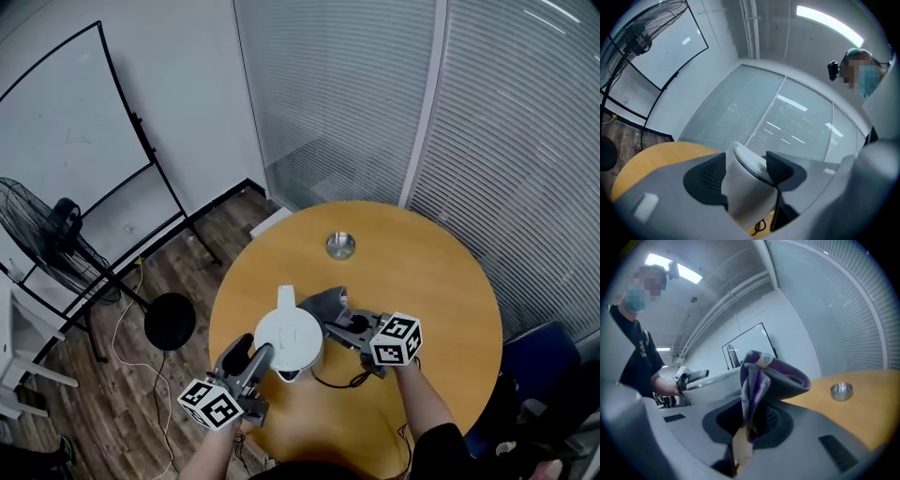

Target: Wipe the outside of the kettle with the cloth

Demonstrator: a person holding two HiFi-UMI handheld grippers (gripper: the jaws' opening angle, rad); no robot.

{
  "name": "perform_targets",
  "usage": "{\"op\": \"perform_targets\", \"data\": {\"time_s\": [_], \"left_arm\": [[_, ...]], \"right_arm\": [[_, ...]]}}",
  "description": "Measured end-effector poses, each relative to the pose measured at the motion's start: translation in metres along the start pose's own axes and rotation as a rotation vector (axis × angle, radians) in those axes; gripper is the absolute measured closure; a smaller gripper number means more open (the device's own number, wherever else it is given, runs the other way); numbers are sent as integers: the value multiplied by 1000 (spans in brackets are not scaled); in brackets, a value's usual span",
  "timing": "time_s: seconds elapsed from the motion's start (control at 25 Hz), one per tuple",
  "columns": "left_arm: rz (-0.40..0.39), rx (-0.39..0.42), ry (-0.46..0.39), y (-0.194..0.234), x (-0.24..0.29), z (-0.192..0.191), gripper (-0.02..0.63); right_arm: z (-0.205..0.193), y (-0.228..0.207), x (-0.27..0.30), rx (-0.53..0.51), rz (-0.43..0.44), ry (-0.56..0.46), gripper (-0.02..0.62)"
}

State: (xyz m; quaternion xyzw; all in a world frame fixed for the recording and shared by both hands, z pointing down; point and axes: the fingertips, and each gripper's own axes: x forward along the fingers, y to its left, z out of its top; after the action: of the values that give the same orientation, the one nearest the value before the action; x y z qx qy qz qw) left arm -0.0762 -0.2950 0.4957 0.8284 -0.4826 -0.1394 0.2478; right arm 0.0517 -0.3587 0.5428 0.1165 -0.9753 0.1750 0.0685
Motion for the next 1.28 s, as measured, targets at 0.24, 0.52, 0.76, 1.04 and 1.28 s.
{"op": "perform_targets", "data": {"time_s": [0.24, 0.52, 0.76, 1.04, 1.28], "left_arm": [[2, -8, -11, 2, -1, 0, 347], [0, -8, -10, 3, -1, 2, 347], [-1, -8, 0, 3, 0, 2, 347], [-21, -18, 10, 1, -4, 1, 347], [-55, -22, 26, 1, -30, -1, 347]], "right_arm": [[-88, -32, 16, 211, -131, 231, 554], [-150, -39, 16, 286, -271, 368, 554], [-150, -36, 4, 367, -383, 281, 554], [-153, -2, -34, 536, -565, 158, 554], [-134, 58, -57, 596, -573, -15, 554]]}}
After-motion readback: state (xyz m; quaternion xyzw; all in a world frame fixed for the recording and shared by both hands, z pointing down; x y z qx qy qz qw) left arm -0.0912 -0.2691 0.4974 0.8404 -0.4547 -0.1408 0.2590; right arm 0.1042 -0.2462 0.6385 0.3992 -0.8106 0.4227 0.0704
